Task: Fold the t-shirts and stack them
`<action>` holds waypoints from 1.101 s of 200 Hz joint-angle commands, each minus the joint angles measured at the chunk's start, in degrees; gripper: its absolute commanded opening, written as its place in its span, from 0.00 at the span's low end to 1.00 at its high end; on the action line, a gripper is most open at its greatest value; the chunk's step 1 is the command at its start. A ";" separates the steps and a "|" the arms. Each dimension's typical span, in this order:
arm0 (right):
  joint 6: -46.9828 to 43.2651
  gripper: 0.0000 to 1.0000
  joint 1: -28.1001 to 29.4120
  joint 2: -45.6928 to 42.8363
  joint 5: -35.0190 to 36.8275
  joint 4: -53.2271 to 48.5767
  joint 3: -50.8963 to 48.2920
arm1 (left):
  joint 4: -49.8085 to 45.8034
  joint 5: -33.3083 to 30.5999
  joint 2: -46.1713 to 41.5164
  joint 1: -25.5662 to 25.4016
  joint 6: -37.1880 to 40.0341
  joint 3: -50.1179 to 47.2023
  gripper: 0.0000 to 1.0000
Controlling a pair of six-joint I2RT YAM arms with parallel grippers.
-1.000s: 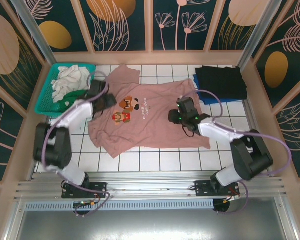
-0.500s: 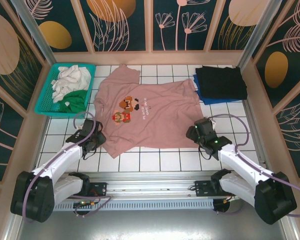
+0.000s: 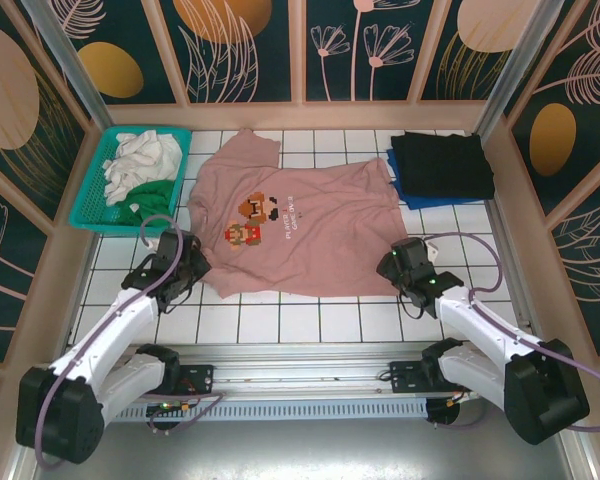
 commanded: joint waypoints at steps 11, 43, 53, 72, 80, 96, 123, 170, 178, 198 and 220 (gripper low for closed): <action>11.57 0.72 -0.76 1.34 8.48 -10.87 2.37 | -10.01 -1.68 -4.35 -0.57 -1.57 0.91 0.05; 16.62 0.72 -0.50 3.11 10.06 -18.91 5.26 | -9.67 0.95 -8.09 -0.60 -3.05 -2.24 0.20; 16.99 0.72 -0.50 2.71 9.36 -18.83 4.94 | -9.31 1.58 -8.50 -0.64 -3.26 -2.86 0.22; 17.08 0.72 -0.49 1.95 7.66 -16.40 3.08 | -8.05 1.88 -8.86 -0.61 -3.37 -3.75 0.21; 17.01 0.72 -0.58 1.89 6.77 -14.88 2.11 | -7.21 2.12 -8.54 -0.70 -3.18 -4.18 0.18; 16.28 0.71 -0.67 2.24 4.45 -11.93 0.74 | -5.17 2.77 -6.85 -0.65 -2.90 -5.42 0.24; 16.72 0.70 -0.76 3.13 4.25 -10.36 -0.61 | -1.86 2.07 -2.53 -0.64 -1.89 -6.72 0.43; 14.55 0.57 -2.35 3.19 1.92 -4.52 -3.94 | 6.29 0.13 7.98 -0.61 0.41 -6.16 0.36; 13.82 0.53 -2.64 3.04 1.63 -3.92 -4.13 | 6.86 -0.04 9.50 -0.68 0.65 -5.57 0.29; 12.81 0.43 -2.96 2.23 2.58 -4.86 -3.62 | 7.00 -0.02 9.80 -0.62 1.18 -3.82 0.18; 11.46 0.26 -3.96 0.57 3.54 -4.97 -4.11 | 4.10 -1.72 7.68 -0.59 1.94 -1.56 0.10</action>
